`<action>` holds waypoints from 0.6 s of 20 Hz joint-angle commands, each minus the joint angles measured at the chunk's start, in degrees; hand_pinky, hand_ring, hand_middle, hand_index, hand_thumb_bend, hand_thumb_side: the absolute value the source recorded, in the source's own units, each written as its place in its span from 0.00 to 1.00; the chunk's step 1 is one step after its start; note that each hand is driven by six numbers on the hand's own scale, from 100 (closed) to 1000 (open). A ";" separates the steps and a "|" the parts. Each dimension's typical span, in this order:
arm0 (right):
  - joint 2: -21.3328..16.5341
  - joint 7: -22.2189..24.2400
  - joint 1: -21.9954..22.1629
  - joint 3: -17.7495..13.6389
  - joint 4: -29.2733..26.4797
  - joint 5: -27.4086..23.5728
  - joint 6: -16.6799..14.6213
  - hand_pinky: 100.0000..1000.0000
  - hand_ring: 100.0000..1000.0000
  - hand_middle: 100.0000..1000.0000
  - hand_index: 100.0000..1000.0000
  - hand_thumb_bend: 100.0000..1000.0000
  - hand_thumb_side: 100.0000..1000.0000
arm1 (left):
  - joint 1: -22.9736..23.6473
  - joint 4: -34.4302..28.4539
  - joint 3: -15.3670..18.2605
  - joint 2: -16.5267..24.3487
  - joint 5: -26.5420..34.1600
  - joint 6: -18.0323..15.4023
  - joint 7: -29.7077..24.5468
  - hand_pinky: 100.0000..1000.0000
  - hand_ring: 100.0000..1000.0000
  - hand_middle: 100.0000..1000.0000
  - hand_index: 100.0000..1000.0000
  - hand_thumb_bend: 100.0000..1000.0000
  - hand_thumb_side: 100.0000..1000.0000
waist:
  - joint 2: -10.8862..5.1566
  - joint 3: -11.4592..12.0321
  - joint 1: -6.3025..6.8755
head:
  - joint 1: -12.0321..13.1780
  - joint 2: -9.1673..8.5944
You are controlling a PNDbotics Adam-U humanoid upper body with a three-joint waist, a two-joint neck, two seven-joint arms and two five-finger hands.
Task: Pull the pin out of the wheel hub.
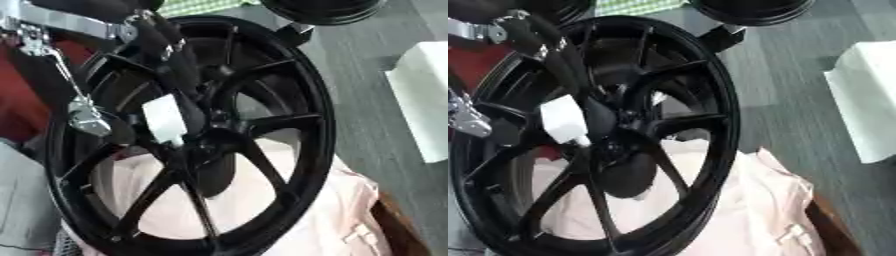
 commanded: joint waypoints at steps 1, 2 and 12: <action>-1.29 -0.09 -1.04 -0.56 -0.40 -0.52 -0.27 0.83 0.69 0.63 0.71 0.00 0.48 | -1.05 0.11 -0.01 0.72 -1.09 -2.21 -1.49 0.81 0.76 0.76 0.80 0.41 0.00 | -1.13 -0.22 -0.24 | -0.09 -0.27; -1.26 -0.12 -1.03 -0.58 -0.40 -0.56 -0.28 0.83 0.69 0.63 0.71 0.00 0.48 | -0.98 0.16 -0.16 0.70 -1.49 -2.43 -1.49 0.82 0.77 0.76 0.80 0.41 0.00 | -1.10 -0.27 -0.20 | -0.24 -0.41; -1.19 -1.28 -1.41 -1.28 -0.63 -1.46 -0.69 0.83 0.68 0.63 0.71 0.00 0.47 | -0.16 0.06 -0.69 0.90 -4.37 -4.24 -1.49 0.82 0.77 0.77 0.80 0.41 0.00 | -0.67 -0.74 0.10 | -1.95 -1.36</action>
